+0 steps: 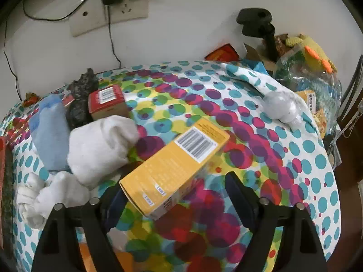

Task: Organize objects
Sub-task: 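Grasp the white rolled sock with the left gripper while the right holds the yellow box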

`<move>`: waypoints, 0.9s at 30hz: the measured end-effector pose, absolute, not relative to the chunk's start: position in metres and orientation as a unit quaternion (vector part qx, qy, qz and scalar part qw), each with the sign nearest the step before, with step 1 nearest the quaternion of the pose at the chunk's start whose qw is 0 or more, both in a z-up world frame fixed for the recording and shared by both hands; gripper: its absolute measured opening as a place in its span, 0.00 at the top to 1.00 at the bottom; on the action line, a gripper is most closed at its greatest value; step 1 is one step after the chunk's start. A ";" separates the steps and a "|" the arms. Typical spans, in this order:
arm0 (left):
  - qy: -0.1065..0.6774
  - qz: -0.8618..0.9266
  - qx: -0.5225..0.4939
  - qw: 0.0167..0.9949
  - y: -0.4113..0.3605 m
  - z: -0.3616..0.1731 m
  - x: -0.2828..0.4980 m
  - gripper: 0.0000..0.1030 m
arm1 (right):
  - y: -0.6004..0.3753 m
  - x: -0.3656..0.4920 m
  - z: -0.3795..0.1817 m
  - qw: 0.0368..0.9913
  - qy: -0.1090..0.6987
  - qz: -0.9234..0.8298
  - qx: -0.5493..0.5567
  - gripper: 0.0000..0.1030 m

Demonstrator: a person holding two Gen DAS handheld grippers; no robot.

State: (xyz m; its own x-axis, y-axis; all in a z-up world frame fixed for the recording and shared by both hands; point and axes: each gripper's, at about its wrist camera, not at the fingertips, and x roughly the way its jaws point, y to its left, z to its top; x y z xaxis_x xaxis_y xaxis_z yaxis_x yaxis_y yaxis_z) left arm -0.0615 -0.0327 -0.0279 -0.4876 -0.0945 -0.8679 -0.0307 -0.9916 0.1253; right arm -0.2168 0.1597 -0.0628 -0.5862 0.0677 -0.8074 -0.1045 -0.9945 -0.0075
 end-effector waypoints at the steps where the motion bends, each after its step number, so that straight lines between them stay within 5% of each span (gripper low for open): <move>1: -0.063 -0.861 0.505 0.017 -0.031 -0.026 -0.064 0.00 | 0.165 -0.218 -0.064 0.039 0.025 0.890 -0.454 0.41; 13: -0.076 -0.861 0.502 -0.024 -0.001 -0.015 -0.108 0.00 | 0.206 -0.213 -0.067 -0.043 0.024 0.899 -0.435 0.71; 27: -0.071 -0.841 0.533 -0.059 0.040 -0.032 -0.164 0.01 | 0.217 -0.210 -0.067 -0.063 0.030 0.904 -0.422 0.71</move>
